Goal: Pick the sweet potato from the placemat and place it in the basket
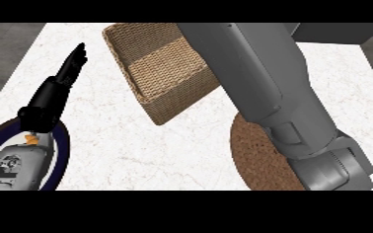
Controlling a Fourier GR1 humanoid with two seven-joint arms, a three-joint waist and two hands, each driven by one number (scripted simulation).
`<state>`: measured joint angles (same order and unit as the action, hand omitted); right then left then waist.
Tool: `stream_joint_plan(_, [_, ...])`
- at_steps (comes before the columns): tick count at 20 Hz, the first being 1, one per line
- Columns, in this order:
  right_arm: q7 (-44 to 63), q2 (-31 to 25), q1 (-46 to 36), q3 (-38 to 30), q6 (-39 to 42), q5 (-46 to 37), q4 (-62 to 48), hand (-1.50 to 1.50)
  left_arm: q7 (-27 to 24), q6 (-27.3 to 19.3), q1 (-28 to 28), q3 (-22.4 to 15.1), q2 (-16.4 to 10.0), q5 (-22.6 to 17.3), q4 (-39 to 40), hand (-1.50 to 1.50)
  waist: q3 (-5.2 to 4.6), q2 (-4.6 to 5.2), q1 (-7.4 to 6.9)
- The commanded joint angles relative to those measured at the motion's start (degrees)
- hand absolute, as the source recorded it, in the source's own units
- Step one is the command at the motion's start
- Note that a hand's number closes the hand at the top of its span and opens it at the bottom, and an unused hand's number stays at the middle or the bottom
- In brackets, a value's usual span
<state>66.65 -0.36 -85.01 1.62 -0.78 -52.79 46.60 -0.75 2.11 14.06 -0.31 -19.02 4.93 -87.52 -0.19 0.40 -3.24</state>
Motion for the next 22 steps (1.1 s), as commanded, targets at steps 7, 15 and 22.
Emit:
stream_joint_plan(7, [9.02,0.34,-6.48,3.06,7.97,4.48,-14.38,1.5,0.78,0.43,0.32,0.66,0.26,-0.3,-0.2,0.0,0.05,-0.22,0.64])
stream_joint_plan(15, [2.39,0.34,-7.71,0.18,-3.29,11.38,-18.98,-1.5,1.86,0.65,1.92,0.49,1.15,0.19,0.66,0.0,0.07,0.22,0.44])
stream_joint_plan(22, [1.29,0.31,-5.86,-1.48,-22.1,5.72,-13.0,-1.5,-0.53,-0.14,-0.89,0.76,1.12,1.23,0.36,0.0,0.14,-0.09,2.04])
